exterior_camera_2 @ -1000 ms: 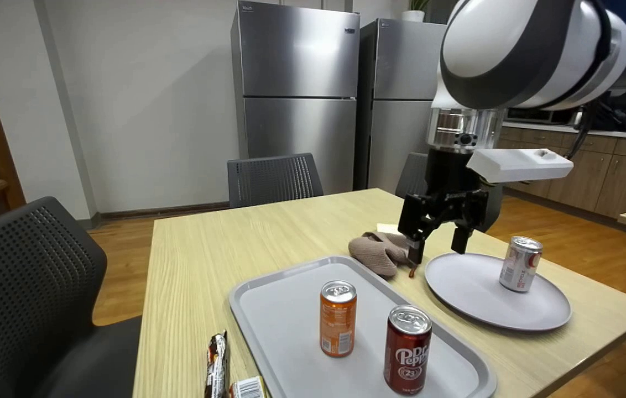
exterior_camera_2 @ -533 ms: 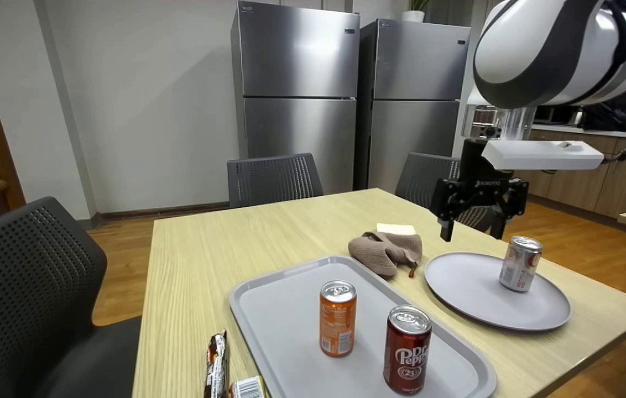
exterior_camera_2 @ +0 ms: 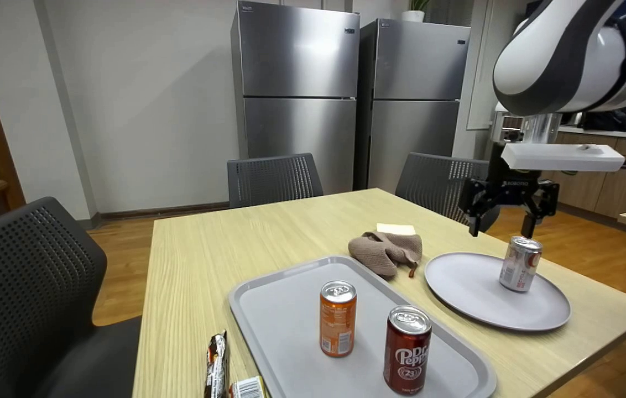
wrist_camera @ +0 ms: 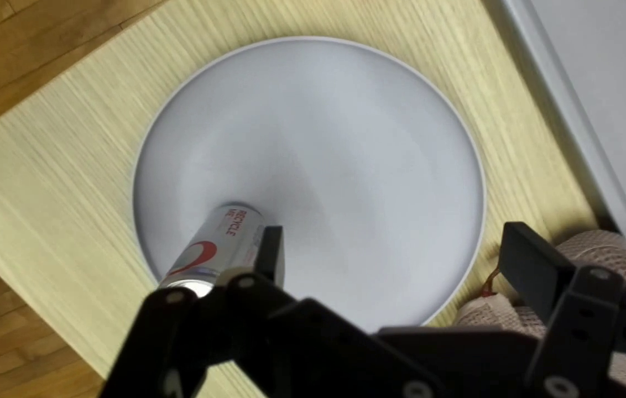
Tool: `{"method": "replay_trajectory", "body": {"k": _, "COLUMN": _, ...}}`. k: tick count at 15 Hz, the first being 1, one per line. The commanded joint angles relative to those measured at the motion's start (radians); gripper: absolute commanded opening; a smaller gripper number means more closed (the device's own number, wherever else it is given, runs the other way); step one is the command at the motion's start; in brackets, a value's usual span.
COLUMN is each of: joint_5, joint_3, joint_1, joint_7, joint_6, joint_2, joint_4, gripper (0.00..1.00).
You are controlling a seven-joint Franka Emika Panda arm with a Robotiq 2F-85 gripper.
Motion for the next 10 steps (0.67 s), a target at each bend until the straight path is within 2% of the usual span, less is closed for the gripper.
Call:
{"method": "replay_trajectory", "body": {"k": 1, "joint_5": 0.013, "joint_3": -0.026, "joint_1": -0.029, "joint_7": 0.005, "joint_6": -0.053, "joint_2": 0.06, "joint_4": 0.077, "gripper": 1.0}}
{"method": "replay_trajectory", "body": {"k": 10, "joint_5": 0.088, "joint_3": -0.063, "joint_1": -0.068, "joint_7": -0.044, "joint_6": -0.073, "joint_2": 0.187, "joint_4": 0.193, "gripper": 1.0}}
